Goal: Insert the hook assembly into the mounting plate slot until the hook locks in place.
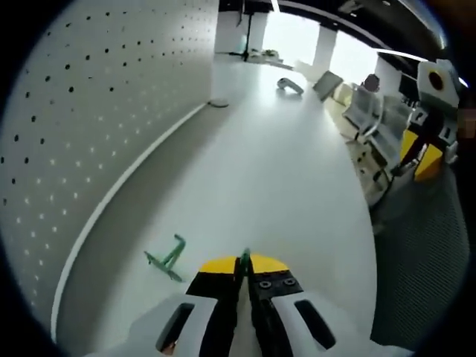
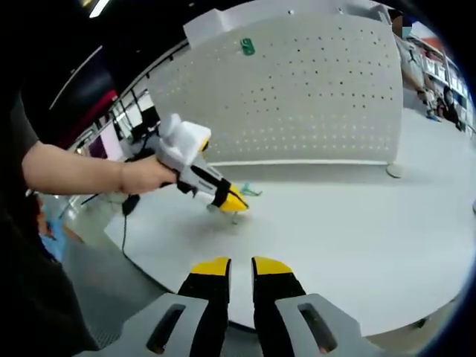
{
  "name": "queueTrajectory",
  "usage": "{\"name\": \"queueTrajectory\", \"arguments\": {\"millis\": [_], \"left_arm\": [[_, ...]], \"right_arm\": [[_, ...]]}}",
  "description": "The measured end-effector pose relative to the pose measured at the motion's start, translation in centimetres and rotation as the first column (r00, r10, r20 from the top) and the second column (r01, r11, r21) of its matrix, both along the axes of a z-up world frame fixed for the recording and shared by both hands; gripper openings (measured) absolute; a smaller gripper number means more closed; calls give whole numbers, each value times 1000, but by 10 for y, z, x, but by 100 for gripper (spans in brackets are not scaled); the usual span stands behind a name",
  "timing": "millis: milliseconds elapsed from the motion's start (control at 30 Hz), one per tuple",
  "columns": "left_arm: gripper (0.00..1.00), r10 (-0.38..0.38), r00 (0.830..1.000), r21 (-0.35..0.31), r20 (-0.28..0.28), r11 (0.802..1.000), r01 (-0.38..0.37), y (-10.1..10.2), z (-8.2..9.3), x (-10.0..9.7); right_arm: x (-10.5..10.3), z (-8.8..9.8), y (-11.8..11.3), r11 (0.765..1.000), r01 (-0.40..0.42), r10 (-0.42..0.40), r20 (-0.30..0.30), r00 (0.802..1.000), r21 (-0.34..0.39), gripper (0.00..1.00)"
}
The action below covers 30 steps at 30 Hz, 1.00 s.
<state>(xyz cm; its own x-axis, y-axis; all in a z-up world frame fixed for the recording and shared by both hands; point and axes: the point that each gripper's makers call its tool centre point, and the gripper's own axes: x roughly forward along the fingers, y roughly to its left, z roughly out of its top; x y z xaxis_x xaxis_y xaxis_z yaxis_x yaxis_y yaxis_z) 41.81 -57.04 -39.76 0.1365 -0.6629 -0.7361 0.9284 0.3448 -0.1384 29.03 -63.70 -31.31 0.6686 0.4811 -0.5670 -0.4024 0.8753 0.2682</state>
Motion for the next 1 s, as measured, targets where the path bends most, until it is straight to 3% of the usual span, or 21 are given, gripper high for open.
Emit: {"name": "queueTrajectory", "arguments": {"millis": [267, 467, 767, 1000], "left_arm": [[4, 50, 999, -24, 15, 998, -50, 9, 28, -10], [3, 143, 989, -102, 23, 985, -140, 14, 59, -9], [3, 180, 983, -131, 48, 976, -172, 26, 87, -27], [3, 273, 960, -266, 67, 932, -246, 25, 139, -34]], "right_arm": [[4, 9, 3, 1000, -24, 24, 29, 999, -1, 9], [8, 19, 9, 999, -48, 48, 60, 997, 0, 9], [9, 38, 42, 989, -145, 143, 119, 982, 3, 9], [8, 53, 69, 980, -200, 194, 172, 966, 15, 9]]}}
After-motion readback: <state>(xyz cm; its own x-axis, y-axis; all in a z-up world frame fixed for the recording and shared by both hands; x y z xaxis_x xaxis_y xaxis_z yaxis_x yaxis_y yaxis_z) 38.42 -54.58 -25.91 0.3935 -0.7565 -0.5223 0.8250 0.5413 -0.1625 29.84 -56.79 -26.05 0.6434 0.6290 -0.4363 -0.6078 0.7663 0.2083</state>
